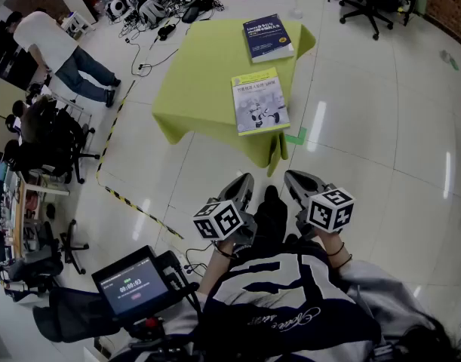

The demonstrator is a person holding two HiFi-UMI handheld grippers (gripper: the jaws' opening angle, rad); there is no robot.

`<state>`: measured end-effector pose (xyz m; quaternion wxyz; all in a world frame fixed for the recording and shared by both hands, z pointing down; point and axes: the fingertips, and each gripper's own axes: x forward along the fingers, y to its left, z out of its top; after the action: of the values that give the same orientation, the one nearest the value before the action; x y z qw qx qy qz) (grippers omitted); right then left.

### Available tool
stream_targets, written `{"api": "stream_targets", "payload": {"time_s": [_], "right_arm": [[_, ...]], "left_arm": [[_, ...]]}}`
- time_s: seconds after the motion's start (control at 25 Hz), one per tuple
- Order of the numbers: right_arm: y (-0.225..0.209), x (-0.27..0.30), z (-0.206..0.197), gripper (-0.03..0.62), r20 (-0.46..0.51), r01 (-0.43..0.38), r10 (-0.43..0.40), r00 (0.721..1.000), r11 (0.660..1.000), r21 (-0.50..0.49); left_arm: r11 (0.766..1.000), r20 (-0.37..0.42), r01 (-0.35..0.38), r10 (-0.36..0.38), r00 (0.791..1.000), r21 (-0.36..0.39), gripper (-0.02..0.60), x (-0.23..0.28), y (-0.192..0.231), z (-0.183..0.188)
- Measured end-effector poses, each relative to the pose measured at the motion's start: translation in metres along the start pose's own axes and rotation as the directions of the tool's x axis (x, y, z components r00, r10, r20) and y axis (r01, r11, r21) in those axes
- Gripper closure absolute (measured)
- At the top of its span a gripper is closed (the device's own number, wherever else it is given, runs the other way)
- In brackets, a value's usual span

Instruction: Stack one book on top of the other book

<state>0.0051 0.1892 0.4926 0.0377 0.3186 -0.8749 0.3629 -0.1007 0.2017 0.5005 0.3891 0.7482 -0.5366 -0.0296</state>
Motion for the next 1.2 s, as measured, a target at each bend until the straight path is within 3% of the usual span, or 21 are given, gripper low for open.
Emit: {"api": "stream_targets", "payload": {"time_s": [0.12,0.28,0.36,0.6,0.76,0.96,1.2], "right_arm": [[-0.008,0.021,0.003,0.6,-0.022,0.033,-0.033,0.999,0.999,-0.022],[-0.035,0.069,0.022,0.599,-0.052,0.083,-0.085,0.995,0.996,-0.043],[-0.047,0.09,0.026,0.548,-0.082,0.099,-0.103,0.991,0.994,-0.047],[-0.071,0.133,0.034,0.479,-0.142,0.152,-0.154,0.978,0.988,-0.028],[-0.103,0.154,0.035,0.432,-0.173,0.189,-0.178,0.969,0.981,0.05],[-0.133,0.153,0.03,0.371,-0.2,0.232,-0.201,0.959,0.962,0.145],[-0.166,0.164,0.042,0.319,-0.199,0.208,-0.162,0.966,0.949,0.236]], "left_arm": [[1.0,-0.026,-0.021,0.021,0.999,0.007,0.575,0.01,0.025,0.015],[0.999,-0.066,-0.046,0.045,0.997,-0.006,0.527,0.047,0.067,0.047],[0.998,-0.093,-0.057,0.055,0.994,-0.02,0.503,0.064,0.087,0.056],[0.995,-0.204,-0.068,0.052,0.978,-0.074,0.417,0.105,0.141,0.063],[0.99,-0.265,-0.07,0.035,0.963,-0.123,0.376,0.143,0.17,0.065],[0.983,-0.328,-0.081,0.023,0.945,-0.165,0.376,0.161,0.182,0.054],[0.958,-0.34,-0.099,0.002,0.94,-0.27,0.376,0.171,0.188,0.05]]}}
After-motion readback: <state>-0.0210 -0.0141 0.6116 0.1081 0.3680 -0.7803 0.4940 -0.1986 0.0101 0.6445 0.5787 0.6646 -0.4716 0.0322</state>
